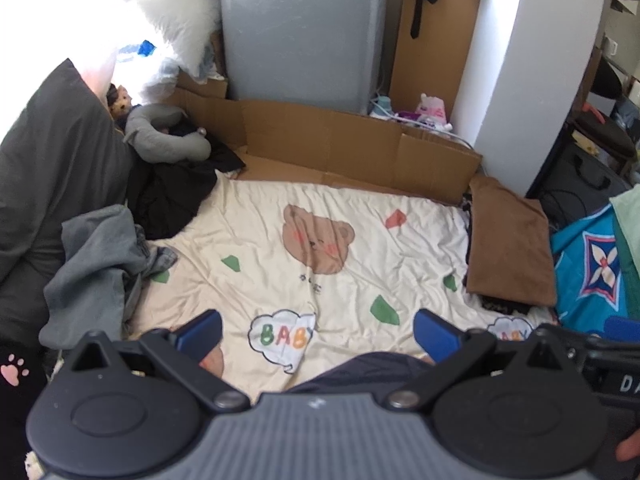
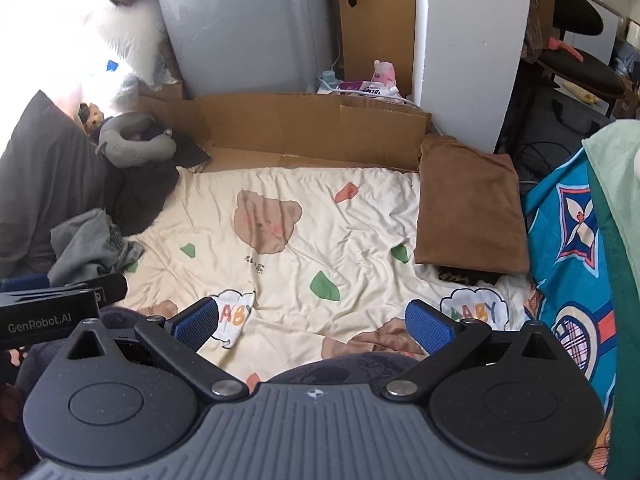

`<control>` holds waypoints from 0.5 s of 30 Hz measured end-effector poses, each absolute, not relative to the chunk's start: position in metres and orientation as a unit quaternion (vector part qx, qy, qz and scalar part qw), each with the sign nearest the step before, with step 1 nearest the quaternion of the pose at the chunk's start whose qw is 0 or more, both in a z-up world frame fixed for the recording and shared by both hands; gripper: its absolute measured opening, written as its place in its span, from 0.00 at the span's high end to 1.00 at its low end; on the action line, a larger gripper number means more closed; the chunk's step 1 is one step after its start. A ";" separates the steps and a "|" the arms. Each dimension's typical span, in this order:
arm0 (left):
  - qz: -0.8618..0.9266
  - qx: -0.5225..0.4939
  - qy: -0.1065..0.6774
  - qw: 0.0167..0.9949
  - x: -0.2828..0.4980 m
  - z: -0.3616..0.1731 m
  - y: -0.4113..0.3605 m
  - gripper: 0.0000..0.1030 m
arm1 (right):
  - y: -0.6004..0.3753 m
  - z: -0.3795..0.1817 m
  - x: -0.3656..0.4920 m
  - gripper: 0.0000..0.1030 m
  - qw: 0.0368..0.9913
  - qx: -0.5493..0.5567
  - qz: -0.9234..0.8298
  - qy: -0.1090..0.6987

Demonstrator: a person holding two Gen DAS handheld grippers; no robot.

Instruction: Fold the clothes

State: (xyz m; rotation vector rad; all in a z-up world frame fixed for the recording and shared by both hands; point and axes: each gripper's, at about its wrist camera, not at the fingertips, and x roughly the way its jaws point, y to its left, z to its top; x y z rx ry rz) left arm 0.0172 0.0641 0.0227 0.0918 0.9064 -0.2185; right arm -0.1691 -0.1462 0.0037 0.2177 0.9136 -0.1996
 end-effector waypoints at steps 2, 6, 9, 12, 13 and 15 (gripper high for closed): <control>-0.105 0.057 0.432 0.894 0.016 0.022 0.060 0.00 | -0.146 0.003 -0.168 0.01 0.887 0.105 -0.096 0.440; -0.105 0.075 0.431 0.893 0.018 0.019 0.053 0.00 | -0.148 0.002 -0.169 0.01 0.888 0.118 -0.090 0.436; -0.096 0.079 0.434 0.892 0.022 0.014 0.054 0.00 | -0.147 0.002 -0.170 0.01 0.890 0.109 -0.092 0.432; -0.091 0.058 0.441 0.891 0.029 0.010 0.061 0.00 | -0.150 0.001 -0.170 0.01 0.890 0.108 -0.104 0.431; -0.090 0.053 0.443 0.890 0.030 0.010 0.063 0.00 | -0.152 0.001 -0.171 0.01 0.889 0.115 -0.102 0.431; -0.090 0.052 0.445 0.889 0.031 0.009 0.065 0.00 | -0.155 -0.001 -0.171 0.01 0.888 0.126 -0.096 0.432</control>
